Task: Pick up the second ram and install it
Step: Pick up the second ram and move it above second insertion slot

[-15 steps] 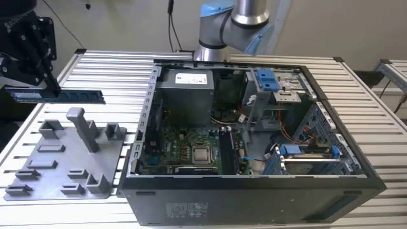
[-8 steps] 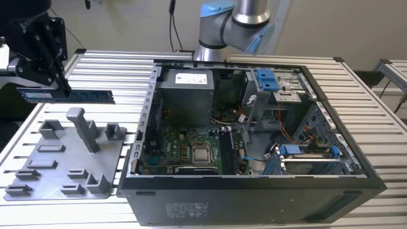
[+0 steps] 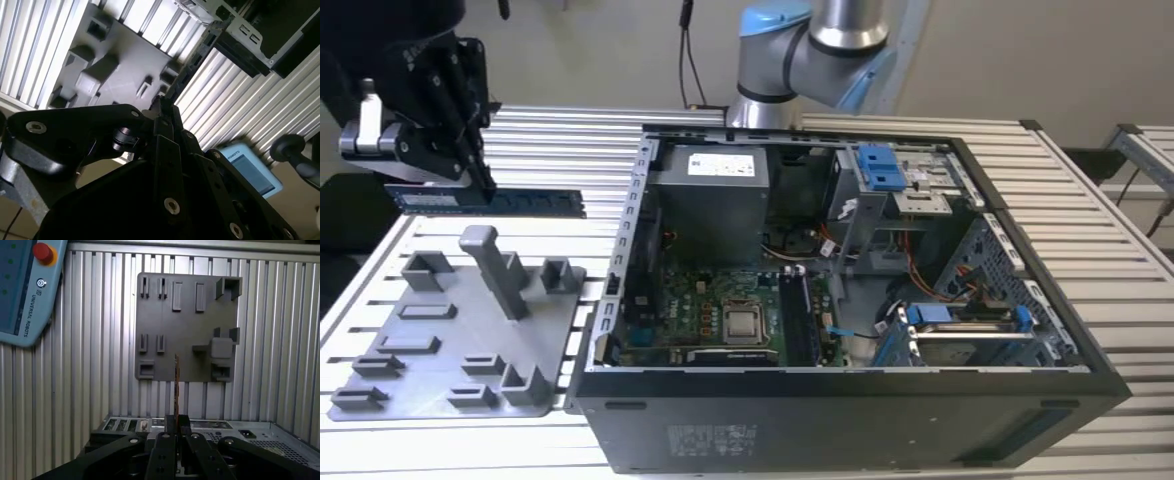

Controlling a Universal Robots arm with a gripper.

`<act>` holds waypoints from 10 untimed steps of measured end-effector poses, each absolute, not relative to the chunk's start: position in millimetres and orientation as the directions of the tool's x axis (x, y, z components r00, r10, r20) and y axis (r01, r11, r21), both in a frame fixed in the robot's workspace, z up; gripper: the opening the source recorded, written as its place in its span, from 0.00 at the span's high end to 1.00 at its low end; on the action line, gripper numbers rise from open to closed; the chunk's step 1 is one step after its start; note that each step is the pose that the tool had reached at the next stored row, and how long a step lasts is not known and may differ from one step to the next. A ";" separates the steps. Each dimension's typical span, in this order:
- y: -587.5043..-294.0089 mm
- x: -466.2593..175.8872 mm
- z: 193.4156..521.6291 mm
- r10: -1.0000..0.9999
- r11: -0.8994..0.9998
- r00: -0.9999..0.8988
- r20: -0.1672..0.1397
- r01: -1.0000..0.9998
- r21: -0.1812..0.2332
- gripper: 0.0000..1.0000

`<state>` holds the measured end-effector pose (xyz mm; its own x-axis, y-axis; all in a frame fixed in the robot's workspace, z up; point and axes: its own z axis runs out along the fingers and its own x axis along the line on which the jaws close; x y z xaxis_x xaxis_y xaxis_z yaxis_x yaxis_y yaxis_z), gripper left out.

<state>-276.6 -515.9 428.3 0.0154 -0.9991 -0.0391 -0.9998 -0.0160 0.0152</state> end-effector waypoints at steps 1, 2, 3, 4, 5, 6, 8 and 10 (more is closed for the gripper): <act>-515.9 -274.3 428.4 -0.999 -0.016 0.015 -0.039 -1.000 0.015 0.86; -515.9 -271.9 428.3 -0.999 -0.016 0.015 -0.039 -1.000 0.015 0.86; -515.9 -269.6 428.3 -0.999 -0.016 0.015 -0.039 -1.000 0.015 0.86; -515.9 -267.2 428.4 -0.999 -0.016 0.015 -0.039 -1.000 0.015 0.86; -515.9 -264.9 428.3 -0.999 -0.016 0.015 -0.039 -1.000 0.015 0.86; -515.8 -262.5 428.3 -0.999 -0.016 0.015 -0.039 -1.000 0.015 0.86; -515.9 -257.9 428.3 -0.999 -0.016 0.015 -0.039 -1.000 0.015 0.86; -515.9 -253.2 428.3 -0.999 -0.016 0.015 -0.039 -1.000 0.015 0.86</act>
<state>-253.2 -515.9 428.3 0.0154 -0.9991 -0.0392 -0.9998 -0.0160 0.0152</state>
